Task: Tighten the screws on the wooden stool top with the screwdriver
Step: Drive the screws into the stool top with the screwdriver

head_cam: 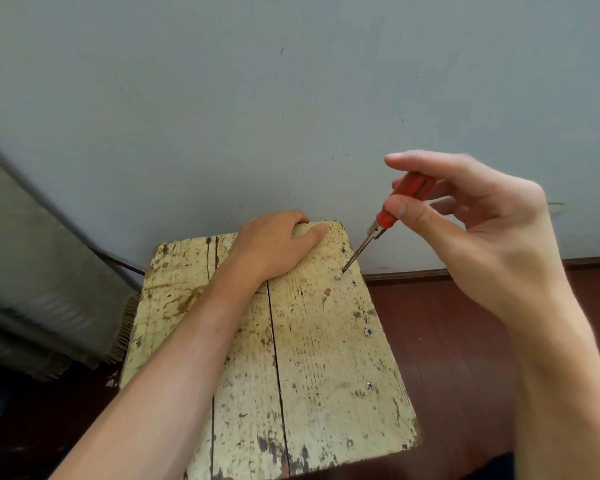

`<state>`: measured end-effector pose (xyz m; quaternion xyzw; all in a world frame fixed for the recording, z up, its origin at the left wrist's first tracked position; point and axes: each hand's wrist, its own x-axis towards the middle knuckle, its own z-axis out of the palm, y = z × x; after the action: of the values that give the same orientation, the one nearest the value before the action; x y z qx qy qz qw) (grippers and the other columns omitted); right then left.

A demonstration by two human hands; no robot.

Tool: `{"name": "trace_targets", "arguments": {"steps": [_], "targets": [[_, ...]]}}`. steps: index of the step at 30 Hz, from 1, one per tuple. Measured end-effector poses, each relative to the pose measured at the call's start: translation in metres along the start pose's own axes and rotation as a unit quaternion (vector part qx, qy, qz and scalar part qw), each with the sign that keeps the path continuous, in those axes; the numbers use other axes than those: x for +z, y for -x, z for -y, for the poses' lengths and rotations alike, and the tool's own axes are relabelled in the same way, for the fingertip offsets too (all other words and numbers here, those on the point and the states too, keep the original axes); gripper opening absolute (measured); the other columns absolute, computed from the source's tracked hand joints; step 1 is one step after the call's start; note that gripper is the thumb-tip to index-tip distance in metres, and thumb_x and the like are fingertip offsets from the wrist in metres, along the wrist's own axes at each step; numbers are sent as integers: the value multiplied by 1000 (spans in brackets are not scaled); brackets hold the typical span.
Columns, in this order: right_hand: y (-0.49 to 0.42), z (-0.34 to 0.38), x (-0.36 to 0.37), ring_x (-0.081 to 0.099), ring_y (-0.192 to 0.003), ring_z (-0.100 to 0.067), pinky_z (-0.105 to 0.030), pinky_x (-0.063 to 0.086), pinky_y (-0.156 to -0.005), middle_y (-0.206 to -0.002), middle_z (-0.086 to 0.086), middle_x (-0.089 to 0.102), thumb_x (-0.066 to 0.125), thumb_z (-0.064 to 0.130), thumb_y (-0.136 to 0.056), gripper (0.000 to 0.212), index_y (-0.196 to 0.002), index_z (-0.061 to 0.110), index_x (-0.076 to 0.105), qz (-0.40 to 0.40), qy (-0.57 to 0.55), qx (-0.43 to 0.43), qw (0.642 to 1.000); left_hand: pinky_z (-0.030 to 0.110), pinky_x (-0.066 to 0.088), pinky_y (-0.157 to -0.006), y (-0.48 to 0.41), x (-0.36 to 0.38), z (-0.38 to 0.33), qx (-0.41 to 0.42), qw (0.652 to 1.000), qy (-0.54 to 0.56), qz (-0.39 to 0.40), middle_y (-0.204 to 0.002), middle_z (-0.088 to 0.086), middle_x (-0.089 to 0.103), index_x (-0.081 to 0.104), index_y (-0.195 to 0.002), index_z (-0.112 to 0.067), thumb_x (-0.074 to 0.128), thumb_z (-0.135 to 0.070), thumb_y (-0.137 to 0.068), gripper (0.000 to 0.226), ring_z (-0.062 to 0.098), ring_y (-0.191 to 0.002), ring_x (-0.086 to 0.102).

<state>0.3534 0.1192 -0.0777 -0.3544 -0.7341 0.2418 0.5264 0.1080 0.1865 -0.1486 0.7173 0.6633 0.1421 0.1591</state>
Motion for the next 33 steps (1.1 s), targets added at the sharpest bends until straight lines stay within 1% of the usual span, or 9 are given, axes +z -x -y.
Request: {"name": "trace_targets", "arguments": {"steps": [4, 7, 14, 18, 21, 23, 25, 29, 33], "targets": [[2, -4, -7, 77, -116, -23, -48, 61, -98, -129, 6, 76, 71, 7, -101, 49, -144, 33, 68, 45, -37, 13, 998, 41, 48, -91, 0, 0, 0, 0, 1000, 1, 3, -110, -14, 68, 66, -119, -36, 36, -78, -94, 58, 15, -98, 60], [2, -5, -8, 78, -114, -22, -45, 60, -103, -129, 6, 76, 70, 5, -102, 51, -144, 32, 67, 46, -51, 18, 997, 41, 48, -92, 0, 0, 0, -1, 1000, 2, 3, -112, -13, 69, 66, -121, -36, 36, -78, -94, 58, 16, -101, 61], [0, -4, -4, 78, -101, -20, -45, 61, -88, -107, 7, 78, 79, 11, -97, 43, -131, 37, 73, 11, -9, 5, 1000, 39, 45, -86, -2, 1, 1, 1, 1000, -2, 0, -112, -14, 68, 65, -120, -37, 34, -79, -93, 59, 15, -100, 60], [0, -1, -1, 79, -99, -20, -50, 58, -85, -105, 6, 77, 80, 13, -97, 42, -128, 40, 73, 0, -6, 3, 1000, 37, 41, -82, -2, 1, 1, 2, 1000, 3, -4, -102, -17, 64, 66, -117, -37, 36, -78, -93, 56, 13, -94, 57], [0, -2, -4, 77, -110, -22, -51, 59, -88, -116, 7, 77, 76, 16, -100, 45, -139, 37, 69, 29, -18, 11, 999, 38, 44, -84, -1, 1, 1, 3, 1000, 1, -3, -105, -17, 65, 66, -118, -37, 36, -78, -94, 57, 14, -96, 59], [1, -3, -7, 74, -121, -22, -53, 59, -99, -131, 8, 75, 71, 15, -102, 51, -148, 34, 64, 55, -37, 25, 998, 39, 45, -86, -1, 1, 0, 3, 1000, 0, -2, -109, -15, 67, 66, -120, -36, 35, -78, -94, 58, 14, -99, 60], [2, -3, -9, 74, -123, -21, -50, 58, -105, -136, 9, 73, 68, 11, -103, 53, -152, 32, 61, 64, -46, 32, 996, 38, 43, -84, -1, 1, 0, 3, 1000, -1, -2, -109, -15, 67, 66, -119, -36, 35, -78, -94, 58, 15, -100, 60], [0, -2, -6, 78, -110, -24, -45, 60, -102, -124, 6, 77, 71, 8, -101, 51, -146, 33, 66, 55, -52, 23, 997, 38, 43, -85, -2, 1, 0, 3, 1000, -4, -3, -110, -14, 68, 66, -120, -36, 35, -78, -94, 58, 16, -99, 60], [-1, -2, -3, 77, -103, -22, -29, 60, -90, -108, 6, 76, 77, 9, -99, 48, -136, 38, 70, 33, -32, 16, 999, 41, 49, -90, -1, 0, 0, 2, 1000, -5, 0, -112, -13, 69, 65, -122, -35, 35, -78, -94, 60, 16, -100, 61]]}}
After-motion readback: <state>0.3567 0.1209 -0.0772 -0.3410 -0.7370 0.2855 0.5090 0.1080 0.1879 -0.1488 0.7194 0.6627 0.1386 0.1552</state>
